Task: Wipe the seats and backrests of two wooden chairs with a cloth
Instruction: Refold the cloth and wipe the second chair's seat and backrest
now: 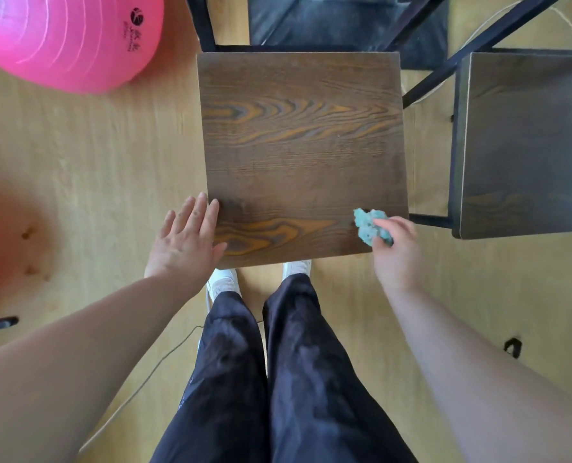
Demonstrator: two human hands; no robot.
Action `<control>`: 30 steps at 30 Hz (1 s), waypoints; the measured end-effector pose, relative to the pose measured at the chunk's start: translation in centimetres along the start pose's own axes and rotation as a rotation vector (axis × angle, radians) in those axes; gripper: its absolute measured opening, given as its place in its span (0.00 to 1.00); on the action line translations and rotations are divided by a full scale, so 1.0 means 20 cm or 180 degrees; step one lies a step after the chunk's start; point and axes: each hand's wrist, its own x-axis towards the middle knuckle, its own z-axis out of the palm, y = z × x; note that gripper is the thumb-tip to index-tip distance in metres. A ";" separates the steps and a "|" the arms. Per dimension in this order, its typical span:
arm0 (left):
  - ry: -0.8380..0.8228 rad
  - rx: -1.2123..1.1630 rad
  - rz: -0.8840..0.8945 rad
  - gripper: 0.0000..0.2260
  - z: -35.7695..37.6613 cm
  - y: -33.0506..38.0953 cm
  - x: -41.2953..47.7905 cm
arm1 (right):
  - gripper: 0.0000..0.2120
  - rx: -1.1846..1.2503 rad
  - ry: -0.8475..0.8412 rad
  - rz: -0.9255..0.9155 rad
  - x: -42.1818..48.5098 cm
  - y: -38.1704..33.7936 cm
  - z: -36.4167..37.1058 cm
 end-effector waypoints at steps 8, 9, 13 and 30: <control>-0.0037 -0.0050 0.0081 0.31 0.07 0.01 -0.04 | 0.13 -0.0251 -0.0085 0.0298 -0.03 0.05 0.08; -0.0046 -0.0022 0.0091 0.31 0.08 0.00 -0.05 | 0.13 -0.0288 -0.0122 0.0227 -0.05 0.03 0.11; -0.0048 0.0030 0.0064 0.32 0.08 -0.05 -0.08 | 0.14 -0.0190 -0.0448 -0.0231 -0.18 -0.14 0.26; 0.0182 -0.0445 -0.0678 0.32 0.09 -0.42 -0.25 | 0.15 -0.0025 -0.1435 -0.1214 -0.54 -0.90 0.80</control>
